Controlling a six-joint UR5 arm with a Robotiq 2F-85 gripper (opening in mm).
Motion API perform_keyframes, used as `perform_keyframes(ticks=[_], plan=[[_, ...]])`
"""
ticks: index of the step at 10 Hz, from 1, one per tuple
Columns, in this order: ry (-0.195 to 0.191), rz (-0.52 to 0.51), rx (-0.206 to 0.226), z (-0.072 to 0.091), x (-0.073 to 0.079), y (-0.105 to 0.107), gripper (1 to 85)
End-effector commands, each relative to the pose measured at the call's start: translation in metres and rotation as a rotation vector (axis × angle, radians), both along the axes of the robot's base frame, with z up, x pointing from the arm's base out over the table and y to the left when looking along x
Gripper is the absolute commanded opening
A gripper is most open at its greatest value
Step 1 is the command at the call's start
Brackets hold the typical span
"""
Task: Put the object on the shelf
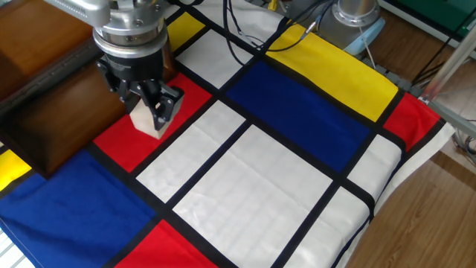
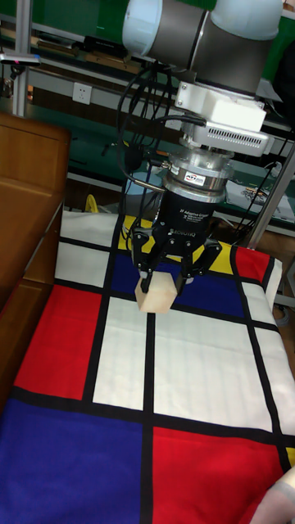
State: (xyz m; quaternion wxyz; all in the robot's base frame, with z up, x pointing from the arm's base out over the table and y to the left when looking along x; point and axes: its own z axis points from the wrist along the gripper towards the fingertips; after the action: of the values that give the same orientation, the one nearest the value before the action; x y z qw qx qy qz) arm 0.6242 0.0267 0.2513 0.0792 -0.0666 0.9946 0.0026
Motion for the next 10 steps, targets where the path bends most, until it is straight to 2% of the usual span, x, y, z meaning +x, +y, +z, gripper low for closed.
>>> perform_keyframes(ticks=[1, 3, 4, 7, 8, 10], plan=[[0.018, -0.007, 0.035, 0.001, -0.005, 0.008, 1.0], [0.046, -0.004, 0.038, 0.0, -0.012, 0.009, 1.0], [0.077, -0.004, 0.032, 0.003, -0.021, 0.006, 1.0], [0.158, 0.019, 0.025, 0.07, -0.054, -0.021, 1.0], [0.171, 0.024, 0.02, 0.086, -0.062, -0.027, 1.0], [0.155, 0.018, 0.005, 0.096, -0.07, -0.031, 1.0]])
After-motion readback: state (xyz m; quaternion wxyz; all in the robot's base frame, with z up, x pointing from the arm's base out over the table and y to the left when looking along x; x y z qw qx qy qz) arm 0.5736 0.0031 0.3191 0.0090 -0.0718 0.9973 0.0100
